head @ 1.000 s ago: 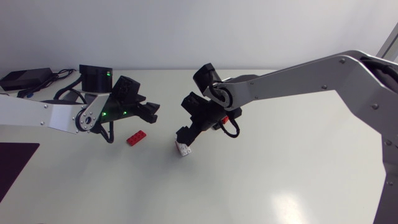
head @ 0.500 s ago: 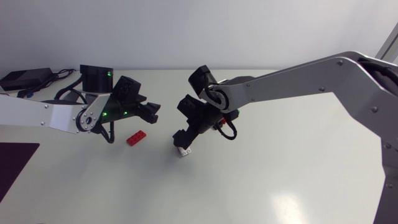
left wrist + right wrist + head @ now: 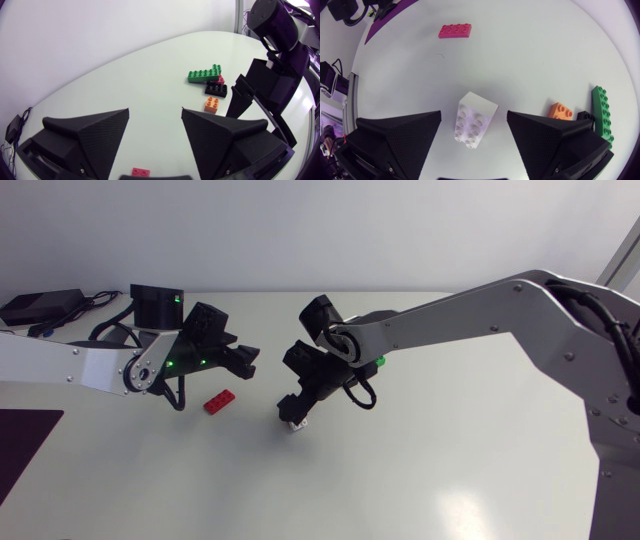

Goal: Disassemble duplo

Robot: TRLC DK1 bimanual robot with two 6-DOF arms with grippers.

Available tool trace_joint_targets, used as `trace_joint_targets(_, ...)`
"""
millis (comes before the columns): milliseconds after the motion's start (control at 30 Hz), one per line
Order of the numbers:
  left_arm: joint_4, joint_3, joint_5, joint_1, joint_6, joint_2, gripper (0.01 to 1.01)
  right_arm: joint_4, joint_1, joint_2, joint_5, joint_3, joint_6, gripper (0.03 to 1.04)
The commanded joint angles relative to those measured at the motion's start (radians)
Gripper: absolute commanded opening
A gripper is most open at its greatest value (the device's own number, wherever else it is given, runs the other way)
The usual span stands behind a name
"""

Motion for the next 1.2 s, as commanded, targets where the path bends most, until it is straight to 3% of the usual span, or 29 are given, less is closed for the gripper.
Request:
trace_joint_targets(0,0.015,-0.021,-0.002,-0.011,-0.012,-0.021,0.743,-0.015,0.003,0.03,0.002,0.022,0.009,0.84)
trace_joint_targets(267,0.015,-0.023,-0.002,-0.011,-0.011,-0.022,0.743,-0.015,-0.002,0.037,-0.012,0.027,0.013,0.51)
trace_joint_targets(867,0.015,-0.023,-0.002,-0.016,-0.004,-0.024,0.743,-0.098,-0.013,0.096,-0.019,0.116,0.018,0.49)
trace_joint_targets(1167,0.015,-0.024,-0.002,-0.016,-0.004,-0.027,0.743,-0.101,-0.013,0.098,-0.019,0.119,0.015,0.29)
